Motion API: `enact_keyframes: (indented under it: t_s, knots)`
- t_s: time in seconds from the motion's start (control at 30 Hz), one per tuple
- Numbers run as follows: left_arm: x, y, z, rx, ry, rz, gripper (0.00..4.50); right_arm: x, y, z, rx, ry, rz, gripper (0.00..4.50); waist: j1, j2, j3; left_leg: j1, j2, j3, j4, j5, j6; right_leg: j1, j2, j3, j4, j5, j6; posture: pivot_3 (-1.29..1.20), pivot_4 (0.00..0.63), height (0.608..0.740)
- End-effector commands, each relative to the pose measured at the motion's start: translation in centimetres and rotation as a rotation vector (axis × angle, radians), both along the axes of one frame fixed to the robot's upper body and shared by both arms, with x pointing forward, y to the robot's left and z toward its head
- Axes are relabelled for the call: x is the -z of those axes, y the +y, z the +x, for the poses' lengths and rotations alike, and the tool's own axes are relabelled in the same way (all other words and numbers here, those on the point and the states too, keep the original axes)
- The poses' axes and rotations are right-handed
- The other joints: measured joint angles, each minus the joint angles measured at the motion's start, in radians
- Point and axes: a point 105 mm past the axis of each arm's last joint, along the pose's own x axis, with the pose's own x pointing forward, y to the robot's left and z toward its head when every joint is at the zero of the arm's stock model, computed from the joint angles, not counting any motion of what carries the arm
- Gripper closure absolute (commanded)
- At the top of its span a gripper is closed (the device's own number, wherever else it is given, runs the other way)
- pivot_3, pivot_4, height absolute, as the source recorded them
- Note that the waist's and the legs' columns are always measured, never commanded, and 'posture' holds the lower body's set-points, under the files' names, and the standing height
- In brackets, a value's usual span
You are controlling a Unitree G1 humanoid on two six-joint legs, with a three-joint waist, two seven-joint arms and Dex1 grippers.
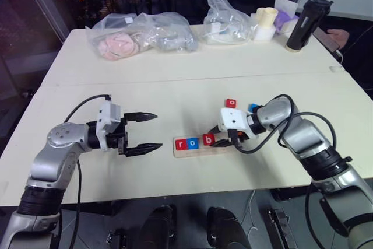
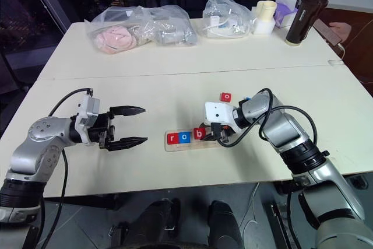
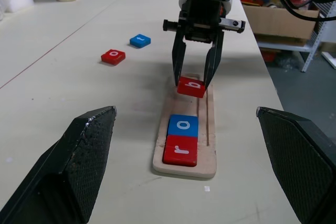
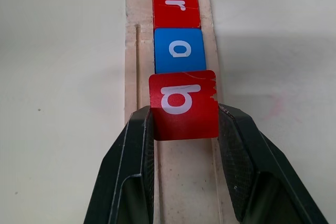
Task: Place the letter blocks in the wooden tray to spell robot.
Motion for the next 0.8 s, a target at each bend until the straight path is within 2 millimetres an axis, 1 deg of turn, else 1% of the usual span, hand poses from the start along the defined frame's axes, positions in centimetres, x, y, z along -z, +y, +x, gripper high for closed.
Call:
enact_keyframes:
  t_s: [0.03,0.47,0.73,0.77,0.8]
  knots:
    - [-0.9,0.0,-0.4,0.001,-0.053,-0.003,0.00,-0.7,0.9,0.1,-0.025,-0.031,0.011,3.38,0.000,0.000,0.000,0.000,0.000,0.000,0.000,0.000,0.000,0.000,0.000,0.000,0.000,0.000,0.000,0.00,0.150,0.738]
    - [-0.9,-0.2,-0.4,-0.006,-0.058,-0.002,0.00,0.3,1.1,1.0,-0.008,-0.029,-0.003,3.38,0.000,0.000,0.000,0.000,0.000,0.000,0.000,0.001,-0.001,0.000,0.001,0.000,0.001,0.000,0.000,0.00,0.150,0.738]
    - [-0.8,-0.3,-0.4,-0.008,-0.061,0.000,0.00,0.2,1.2,1.1,-0.013,-0.027,-0.003,3.38,-0.001,0.000,0.000,0.000,0.000,0.000,0.000,0.001,-0.001,0.000,0.001,0.000,0.002,0.000,0.000,0.00,0.150,0.738]
    - [-0.8,-0.3,-0.3,-0.008,-0.062,0.001,0.00,0.2,1.3,1.1,-0.013,-0.027,-0.001,2.88,-0.001,0.000,0.000,0.000,0.000,0.000,0.000,0.001,-0.001,0.000,0.001,0.000,0.002,0.000,0.001,0.00,0.150,0.738]
    - [-0.8,-0.4,-0.3,-0.009,-0.062,0.000,0.00,0.1,1.3,1.1,-0.014,-0.028,0.001,2.28,-0.001,0.000,0.000,0.000,0.000,0.000,0.000,0.001,-0.001,0.000,0.001,0.000,0.002,0.000,0.001,0.00,0.150,0.738]
